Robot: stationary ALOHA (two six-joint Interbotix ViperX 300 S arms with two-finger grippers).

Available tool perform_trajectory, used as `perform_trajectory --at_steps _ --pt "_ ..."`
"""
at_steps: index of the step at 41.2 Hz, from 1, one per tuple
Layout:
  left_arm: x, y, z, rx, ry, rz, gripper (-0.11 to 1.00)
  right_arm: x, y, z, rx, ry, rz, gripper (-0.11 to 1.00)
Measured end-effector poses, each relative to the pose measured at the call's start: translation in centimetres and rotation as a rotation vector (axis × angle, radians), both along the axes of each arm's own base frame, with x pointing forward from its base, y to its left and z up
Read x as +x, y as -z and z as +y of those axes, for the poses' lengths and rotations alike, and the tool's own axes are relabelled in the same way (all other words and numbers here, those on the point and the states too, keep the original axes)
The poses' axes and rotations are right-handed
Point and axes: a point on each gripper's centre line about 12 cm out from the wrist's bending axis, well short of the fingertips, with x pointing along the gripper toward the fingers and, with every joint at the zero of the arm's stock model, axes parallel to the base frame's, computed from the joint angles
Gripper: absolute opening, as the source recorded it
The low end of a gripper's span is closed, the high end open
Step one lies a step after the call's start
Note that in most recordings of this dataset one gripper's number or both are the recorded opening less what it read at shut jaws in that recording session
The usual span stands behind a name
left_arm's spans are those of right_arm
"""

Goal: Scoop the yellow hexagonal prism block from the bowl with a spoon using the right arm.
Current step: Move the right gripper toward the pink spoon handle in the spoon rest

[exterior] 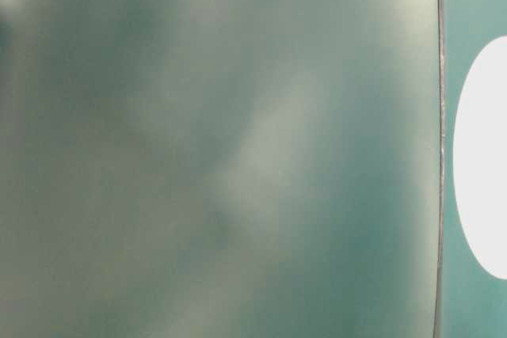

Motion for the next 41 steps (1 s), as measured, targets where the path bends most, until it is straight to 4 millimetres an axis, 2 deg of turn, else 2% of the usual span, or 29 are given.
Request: perform_trajectory --at_steps 1,2,6,10,13,18,23,31,41 --pt "0.0 0.0 0.0 -0.003 0.000 0.003 0.00 0.0 0.0 0.0 -0.002 0.001 -0.002 0.00" --pt "0.0 0.1 0.0 -0.006 0.000 0.018 0.08 0.0 0.0 0.1 0.008 -0.005 0.003 0.01" --pt "0.1 0.2 0.0 -0.003 0.000 0.040 0.08 0.2 0.3 0.1 0.020 -0.008 0.018 0.01" --pt "0.1 0.3 0.0 -0.005 0.001 0.051 0.08 0.4 0.6 0.1 0.023 -0.007 0.031 0.09" --pt "0.1 0.4 0.0 -0.006 0.001 0.054 0.08 0.4 0.6 0.1 0.024 -0.007 0.034 0.19" --pt "0.1 0.4 0.0 -0.008 0.001 0.055 0.08 0.4 0.6 0.1 0.026 -0.007 0.034 0.46" --pt "0.1 0.4 0.0 -0.006 0.001 0.055 0.08 0.5 0.7 0.1 0.026 -0.007 0.038 0.60" --pt "0.1 0.4 0.0 -0.006 0.001 0.055 0.08 0.9 2.0 0.1 0.029 -0.005 0.075 0.61" --pt "0.0 0.3 0.0 -0.002 0.001 0.051 0.08 0.8 6.8 -0.1 0.080 0.012 0.069 0.61"
